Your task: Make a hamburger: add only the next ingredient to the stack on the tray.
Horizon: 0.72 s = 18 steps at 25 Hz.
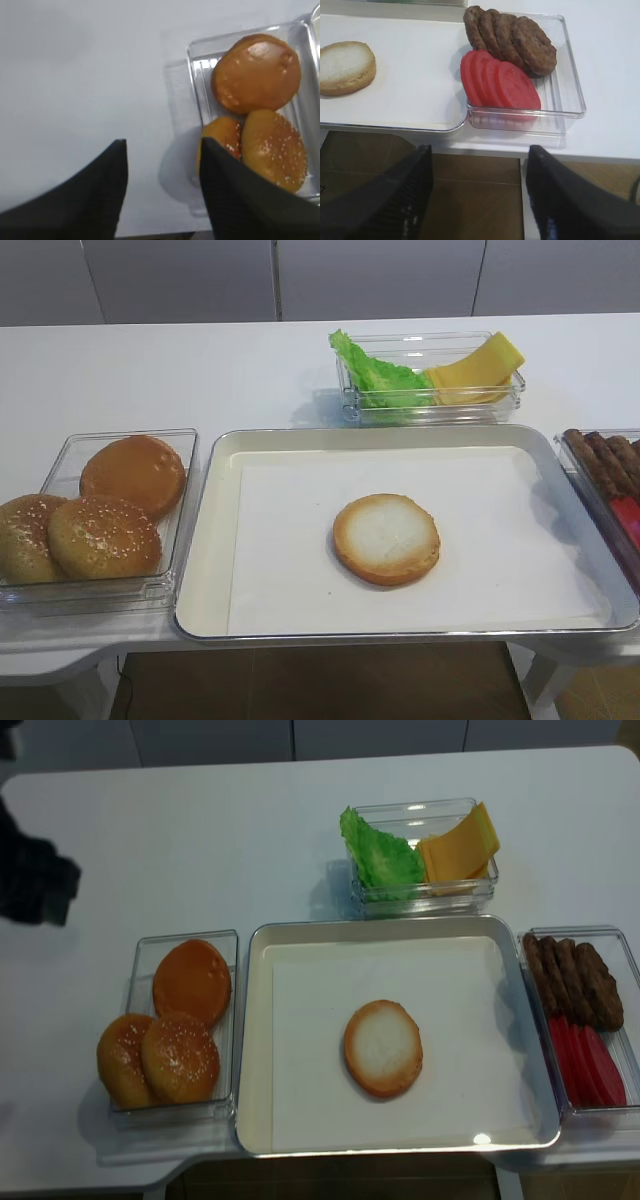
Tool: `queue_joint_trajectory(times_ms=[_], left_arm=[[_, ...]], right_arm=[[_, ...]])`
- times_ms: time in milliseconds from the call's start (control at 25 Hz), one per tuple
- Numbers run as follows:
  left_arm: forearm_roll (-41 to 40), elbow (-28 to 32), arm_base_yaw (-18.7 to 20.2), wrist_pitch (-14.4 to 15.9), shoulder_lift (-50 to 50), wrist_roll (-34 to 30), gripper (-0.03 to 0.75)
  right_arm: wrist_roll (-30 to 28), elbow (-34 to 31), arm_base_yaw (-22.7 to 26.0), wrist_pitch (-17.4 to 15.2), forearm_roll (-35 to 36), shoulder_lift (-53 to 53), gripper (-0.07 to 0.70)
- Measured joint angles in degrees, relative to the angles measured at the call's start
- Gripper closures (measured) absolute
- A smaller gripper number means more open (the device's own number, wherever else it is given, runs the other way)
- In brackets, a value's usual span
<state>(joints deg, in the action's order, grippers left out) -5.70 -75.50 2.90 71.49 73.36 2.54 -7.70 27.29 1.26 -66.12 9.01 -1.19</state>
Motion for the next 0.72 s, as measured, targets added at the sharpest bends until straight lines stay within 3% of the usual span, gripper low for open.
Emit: queue_joint_trajectory(times_ms=[200,720], left_arm=[[0.1,9.3,-2.3,0.0,-9.4,-0.1,0.365],[3.8,35.7,-2.3,-1.7,-39.9,-0.1,0.365]], right_arm=[[0.0,0.0,0.0,0.0,0.0,0.0,0.182],[0.0,0.0,0.0,0.0,0.0,0.0,0.182]])
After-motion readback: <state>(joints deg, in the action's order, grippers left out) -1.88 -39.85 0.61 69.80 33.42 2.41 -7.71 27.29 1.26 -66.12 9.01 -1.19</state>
